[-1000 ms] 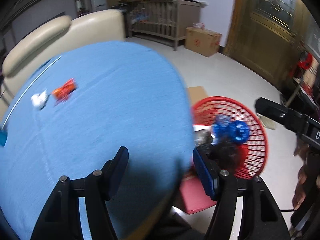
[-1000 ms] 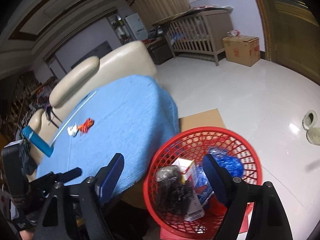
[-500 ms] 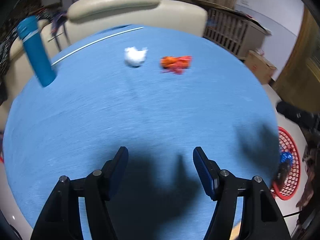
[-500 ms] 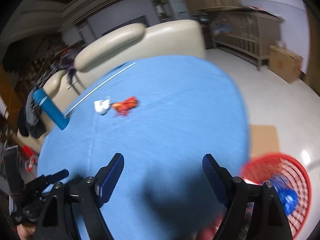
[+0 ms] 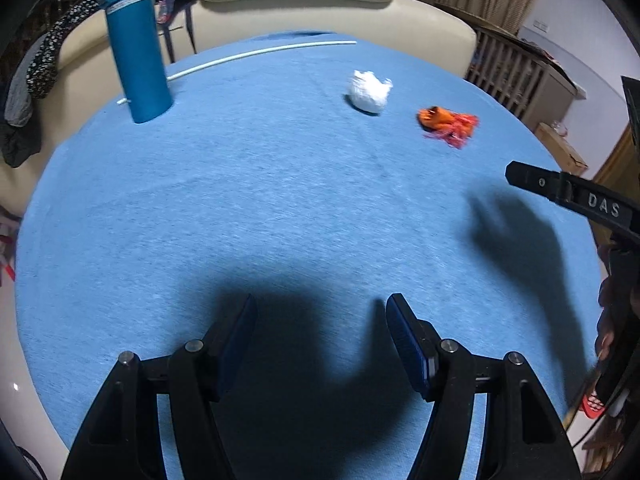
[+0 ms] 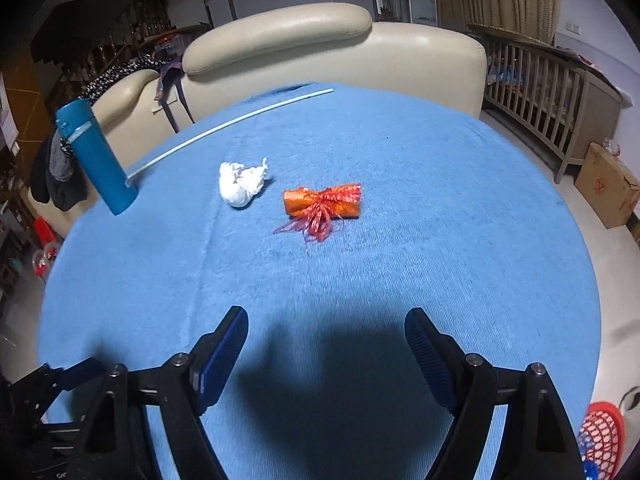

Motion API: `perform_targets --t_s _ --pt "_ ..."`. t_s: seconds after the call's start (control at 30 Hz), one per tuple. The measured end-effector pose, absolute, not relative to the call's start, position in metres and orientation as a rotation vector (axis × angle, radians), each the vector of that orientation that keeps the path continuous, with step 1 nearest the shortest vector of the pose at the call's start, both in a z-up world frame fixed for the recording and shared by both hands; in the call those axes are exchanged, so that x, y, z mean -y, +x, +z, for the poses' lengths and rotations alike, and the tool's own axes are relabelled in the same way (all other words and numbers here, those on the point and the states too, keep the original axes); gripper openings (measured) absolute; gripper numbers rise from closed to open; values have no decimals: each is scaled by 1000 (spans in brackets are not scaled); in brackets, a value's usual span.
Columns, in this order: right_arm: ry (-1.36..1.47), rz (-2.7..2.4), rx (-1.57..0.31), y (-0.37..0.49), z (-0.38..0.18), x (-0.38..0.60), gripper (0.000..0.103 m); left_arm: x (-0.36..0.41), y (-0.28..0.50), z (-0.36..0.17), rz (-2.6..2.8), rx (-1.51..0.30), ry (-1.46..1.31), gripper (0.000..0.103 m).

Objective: Collect trash
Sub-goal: 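Grasp the orange mesh snack with the right tool while the left tool grips the white tissue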

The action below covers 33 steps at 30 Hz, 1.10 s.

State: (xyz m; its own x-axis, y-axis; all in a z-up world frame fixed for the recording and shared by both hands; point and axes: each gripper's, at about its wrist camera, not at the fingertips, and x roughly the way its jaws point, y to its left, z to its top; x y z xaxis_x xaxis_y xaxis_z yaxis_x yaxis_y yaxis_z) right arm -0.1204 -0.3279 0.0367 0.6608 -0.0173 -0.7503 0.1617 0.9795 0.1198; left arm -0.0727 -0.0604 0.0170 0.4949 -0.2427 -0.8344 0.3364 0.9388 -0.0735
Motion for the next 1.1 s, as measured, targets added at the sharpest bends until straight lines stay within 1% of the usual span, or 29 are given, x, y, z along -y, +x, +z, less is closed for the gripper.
perform_targets --t_s 0.07,0.13,0.27,0.47,0.77,0.8,0.83,0.97,1.1 --pt "167 -111 -851 -106 36 327 83 54 -70 15 -342 -997 98 68" --pt "152 -110 -855 -92 37 327 83 52 -70 14 -335 -988 95 71" --pt "131 -113 -864 -58 34 327 83 50 -69 14 -332 -975 86 72" --pt "149 -142 -861 -18 33 330 83 53 -71 14 -334 -962 125 75" --pt "177 -151 -890 13 16 334 83 49 -52 18 -347 -997 57 76" --pt "189 -143 -891 14 13 335 79 49 -47 19 -347 -1000 50 76" --pt "197 -142 -891 14 12 337 68 50 -44 20 -346 -1000 48 76" --pt "244 -131 -872 6 11 348 68 61 -26 29 -348 -976 56 76" --pt "269 -128 -844 -18 13 358 68 89 -1 40 -376 -952 64 76"
